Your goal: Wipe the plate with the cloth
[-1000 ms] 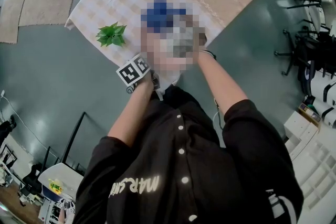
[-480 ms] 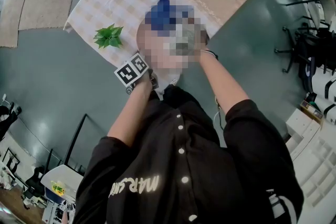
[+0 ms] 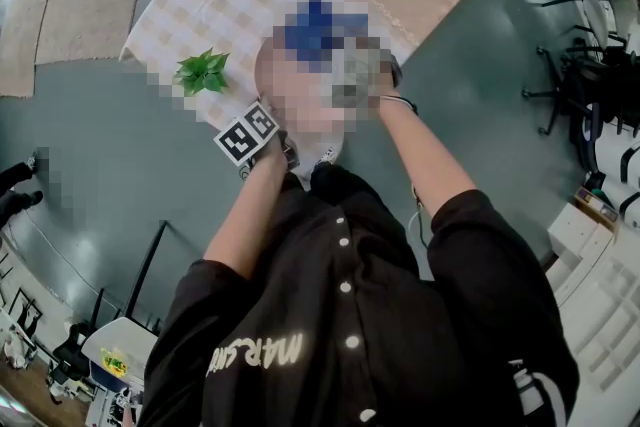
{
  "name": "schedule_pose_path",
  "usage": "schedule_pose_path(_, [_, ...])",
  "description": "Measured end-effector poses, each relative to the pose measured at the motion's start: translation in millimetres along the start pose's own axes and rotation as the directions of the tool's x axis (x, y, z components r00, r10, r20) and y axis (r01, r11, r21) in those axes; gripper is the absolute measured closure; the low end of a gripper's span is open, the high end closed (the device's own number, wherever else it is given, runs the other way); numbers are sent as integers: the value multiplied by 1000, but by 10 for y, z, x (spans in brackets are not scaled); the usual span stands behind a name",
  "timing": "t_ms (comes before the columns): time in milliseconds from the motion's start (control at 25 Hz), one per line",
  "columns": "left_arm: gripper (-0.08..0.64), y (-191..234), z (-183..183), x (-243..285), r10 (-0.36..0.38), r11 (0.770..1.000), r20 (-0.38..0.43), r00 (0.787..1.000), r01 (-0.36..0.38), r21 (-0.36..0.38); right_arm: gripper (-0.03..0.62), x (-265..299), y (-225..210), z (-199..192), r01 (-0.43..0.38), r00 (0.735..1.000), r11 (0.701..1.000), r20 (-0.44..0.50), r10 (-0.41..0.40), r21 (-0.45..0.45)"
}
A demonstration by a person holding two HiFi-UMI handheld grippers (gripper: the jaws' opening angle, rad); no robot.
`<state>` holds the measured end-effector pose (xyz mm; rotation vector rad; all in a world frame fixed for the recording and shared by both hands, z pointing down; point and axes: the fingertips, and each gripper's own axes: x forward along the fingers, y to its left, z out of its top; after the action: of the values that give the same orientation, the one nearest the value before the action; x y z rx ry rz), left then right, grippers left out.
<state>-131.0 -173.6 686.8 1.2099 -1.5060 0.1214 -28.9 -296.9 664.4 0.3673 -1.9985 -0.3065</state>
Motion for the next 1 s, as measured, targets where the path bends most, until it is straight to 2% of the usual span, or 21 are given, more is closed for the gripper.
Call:
schedule_pose_path(240, [529, -4, 2, -3, 15, 1000, 8, 1000, -15, 10, 483, -54, 29, -113, 3, 999, 998, -44, -6, -59])
schedule_pose_path(720, [529, 0, -3, -12, 13, 1000, 11, 1000, -13, -6, 483, -148, 107, -272, -5, 995, 994, -101, -6, -112])
schedule_pose_path(1000, [529, -9, -6, -13, -8, 1000, 6, 1000, 8, 15, 483, -184, 97, -259, 3, 995, 998, -97, -10, -68])
